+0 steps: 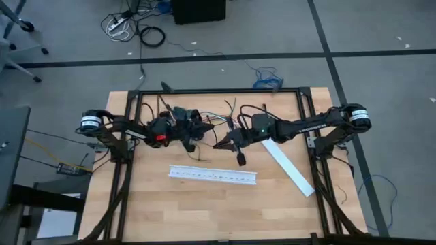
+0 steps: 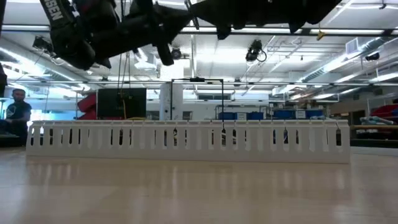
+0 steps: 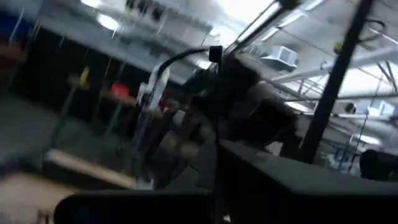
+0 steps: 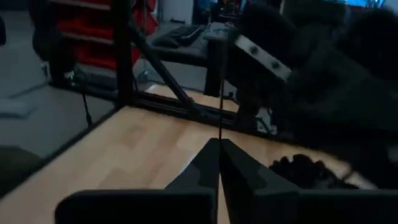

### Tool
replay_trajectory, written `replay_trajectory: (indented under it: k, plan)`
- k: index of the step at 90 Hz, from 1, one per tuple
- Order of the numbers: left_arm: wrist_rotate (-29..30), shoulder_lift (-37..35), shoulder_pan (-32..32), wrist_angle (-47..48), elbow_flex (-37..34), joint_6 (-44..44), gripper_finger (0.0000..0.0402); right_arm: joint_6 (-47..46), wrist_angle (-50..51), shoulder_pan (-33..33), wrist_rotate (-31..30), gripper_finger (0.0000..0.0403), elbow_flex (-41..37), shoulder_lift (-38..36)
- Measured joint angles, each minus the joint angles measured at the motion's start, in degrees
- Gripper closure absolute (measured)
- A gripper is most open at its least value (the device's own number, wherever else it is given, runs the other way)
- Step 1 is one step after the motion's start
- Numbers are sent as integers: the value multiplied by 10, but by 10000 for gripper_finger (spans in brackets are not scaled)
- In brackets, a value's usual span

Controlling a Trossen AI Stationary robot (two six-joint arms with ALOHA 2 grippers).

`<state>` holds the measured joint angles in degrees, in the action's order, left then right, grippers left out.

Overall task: Ziptie cables
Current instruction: Wrap the cable wires with the black zip tie

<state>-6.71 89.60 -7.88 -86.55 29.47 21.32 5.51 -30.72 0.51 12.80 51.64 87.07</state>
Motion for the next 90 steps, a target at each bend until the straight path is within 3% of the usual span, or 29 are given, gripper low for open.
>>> replay_trajectory:
  k: [22,40,54,72,90]
  plan:
    - [14,-51,11,55,0,-187,401,-67,6,-14,-38,402,-10,0]
    - [77,-68,41,119,0,-299,402,-75,-8,-16,-46,402,-31,0]
    - [129,-69,50,135,0,-318,401,-71,-26,-14,-44,402,-41,0]
    - [130,-69,51,133,0,-298,401,-41,-29,-14,-44,401,-43,0]
    - [132,-69,59,131,0,-298,401,-24,-28,-10,-55,375,-43,0]
